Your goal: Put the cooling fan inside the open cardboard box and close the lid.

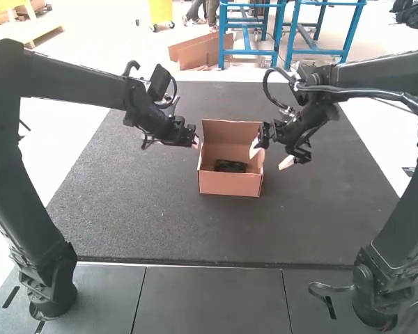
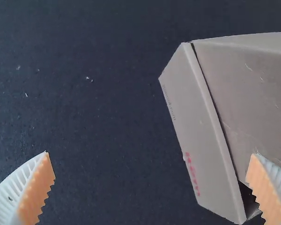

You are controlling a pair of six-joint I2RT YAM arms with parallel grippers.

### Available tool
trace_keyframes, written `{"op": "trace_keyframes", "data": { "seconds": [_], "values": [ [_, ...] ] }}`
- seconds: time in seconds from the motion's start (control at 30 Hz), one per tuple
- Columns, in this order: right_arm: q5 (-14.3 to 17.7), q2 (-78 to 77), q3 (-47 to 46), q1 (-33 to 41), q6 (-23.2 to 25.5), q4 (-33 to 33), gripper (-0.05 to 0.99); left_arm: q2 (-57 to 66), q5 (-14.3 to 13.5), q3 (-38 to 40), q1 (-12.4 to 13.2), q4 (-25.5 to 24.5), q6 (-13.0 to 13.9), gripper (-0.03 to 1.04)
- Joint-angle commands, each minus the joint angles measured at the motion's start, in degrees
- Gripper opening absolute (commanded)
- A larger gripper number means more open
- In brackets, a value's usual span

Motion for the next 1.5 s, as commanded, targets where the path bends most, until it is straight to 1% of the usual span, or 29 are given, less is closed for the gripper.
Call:
{"op": "trace_keyframes", "data": {
  "seconds": [0.0,0.03,0.07,0.1,0.17,0.2,0.23,0.3,0.37,0.4,0.47,0.53,0.57,0.67,0.8,0.9,0.97,1.0,1.07,1.2,1.23,1.27,1.47],
  "values": [
    [-2.6,-3.5,2.6,-0.4,-4.3,-3.3,0.92,-1.1,-8.8,0.4,1.7,0.7,1.9,0.97],
    [-3.6,-4.2,2.8,-0.4,-5.5,-4.7,0.92,-0.7,-10.5,0.5,2.3,1.0,2.8,0.97],
    [-4.3,-5.2,2.9,-0.4,-6.6,-5.7,0.92,-0.4,-11.5,0.7,2.7,1.1,3.6,0.97],
    [-5.0,-6.2,2.9,-0.4,-7.4,-7.0,0.92,0.1,-12.0,1.1,3.1,1.1,4.2,0.97],
    [-5.1,-8.2,2.8,-0.4,-10.5,-9.4,0.92,1.0,-13.0,2.8,3.9,1.0,4.7,0.97],
    [-4.1,-9.2,2.7,-0.4,-11.8,-9.5,0.92,1.4,-13.5,3.7,4.1,1.0,4.9,0.97],
    [-1.8,-10.4,2.4,-0.4,-12.9,-9.5,0.92,1.6,-13.5,4.8,4.3,1.4,4.8,0.97],
    [5.6,-12.6,1.4,-0.5,-14.4,-7.7,0.92,2.3,-13.5,7.0,4.6,2.4,4.8,0.97],
    [12.0,-14.7,0.2,-0.7,-15.0,-3.1,0.92,2.8,-13.5,9.5,4.5,3.7,5.0,0.97],
    [14.9,-15.4,-0.3,-1.0,-15.2,-1.1,0.92,3.0,-13.2,10.8,4.3,4.1,5.1,0.97],
    [19.2,-16.1,-1.0,-1.6,-15.3,1.6,0.92,4.5,-12.9,13.0,4.0,4.8,5.4,0.97],
    [22.1,-16.1,-1.7,-2.7,-15.0,3.8,0.92,6.1,-11.9,15.6,2.9,4.7,5.4,0.97],
    [23.7,-16.1,-2.0,-3.4,-14.7,5.6,0.92,7.0,-11.9,16.9,2.3,4.3,5.4,0.97],
    [27.0,-16.1,-2.8,-6.3,-14.4,10.2,0.92,9.5,-10.6,20.6,0.4,3.6,5.4,0.97],
    [31.7,-16.0,-4.4,-9.8,-13.9,16.6,0.92,12.2,-6.5,25.3,-1.6,1.6,5.4,0.97],
    [32.2,-15.5,-5.0,-11.3,-13.8,19.0,0.92,13.9,-4.8,28.2,-3.7,-0.9,5.3,0.97],
    [31.9,-15.4,-4.8,-11.6,-13.4,18.6,0.92,14.6,-4.7,29.1,-4.7,-2.5,5.2,0.97],
    [31.1,-15.4,-4.7,-11.6,-13.2,18.1,0.92,14.8,-4.6,29.4,-5.0,-3.2,5.2,0.97],
    [28.0,-15.2,-4.3,-11.5,-12.7,16.0,0.92,14.9,-4.0,29.3,-5.4,-4.7,5.0,0.97],
    [22.4,-14.0,-2.3,-11.6,-9.7,12.5,0.92,15.0,-2.2,28.4,-5.4,-7.8,4.9,0.97],
    [21.6,-13.7,-1.8,-11.8,-9.5,11.8,0.92,15.0,-1.6,28.1,-5.4,-8.7,4.9,0.97],
    [21.1,-13.3,-1.4,-11.9,-9.5,11.2,0.92,15.0,-1.3,27.7,-5.5,-9.2,4.9,0.97],
    [21.0,-11.8,0.2,-11.5,-9.5,10.3,0.91,14.6,-0.9,24.9,-5.5,-12.4,5.1,0.97]
  ]
}}
